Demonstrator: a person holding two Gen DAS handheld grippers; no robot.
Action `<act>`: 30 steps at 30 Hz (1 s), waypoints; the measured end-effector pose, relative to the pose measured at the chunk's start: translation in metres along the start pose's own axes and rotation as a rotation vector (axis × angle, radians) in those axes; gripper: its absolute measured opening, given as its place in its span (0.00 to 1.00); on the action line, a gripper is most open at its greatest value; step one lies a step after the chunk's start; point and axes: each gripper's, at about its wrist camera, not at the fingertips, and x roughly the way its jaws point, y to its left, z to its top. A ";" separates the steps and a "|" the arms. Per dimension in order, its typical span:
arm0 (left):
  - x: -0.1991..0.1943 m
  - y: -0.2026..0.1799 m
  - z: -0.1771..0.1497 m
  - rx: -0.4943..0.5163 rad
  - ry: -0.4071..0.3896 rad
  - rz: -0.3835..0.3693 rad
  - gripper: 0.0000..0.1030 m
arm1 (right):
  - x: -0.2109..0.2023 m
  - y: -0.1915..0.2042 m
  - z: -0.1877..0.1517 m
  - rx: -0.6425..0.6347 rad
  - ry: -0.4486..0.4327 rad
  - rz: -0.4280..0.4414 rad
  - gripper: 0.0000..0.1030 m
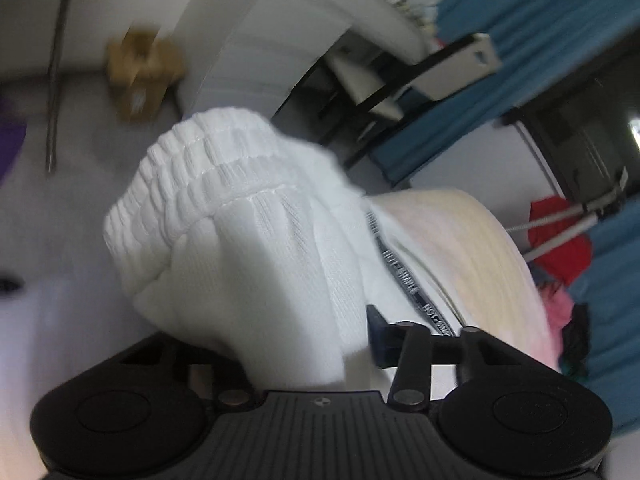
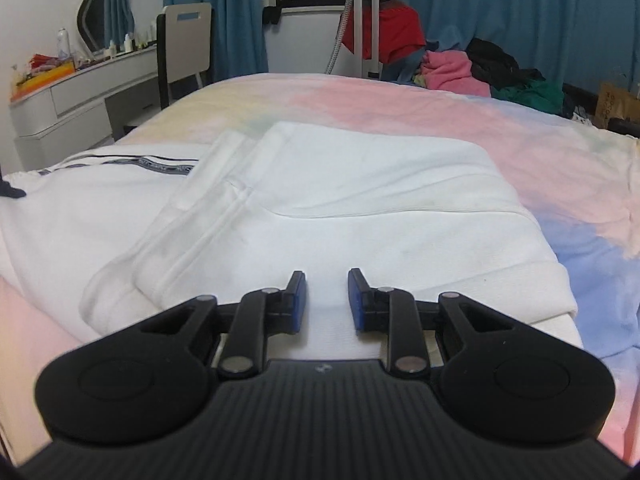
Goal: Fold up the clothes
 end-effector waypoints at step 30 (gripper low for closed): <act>-0.062 -0.374 -0.398 1.190 -0.481 -0.263 0.23 | -0.087 -0.192 0.021 0.647 -0.282 -0.167 0.26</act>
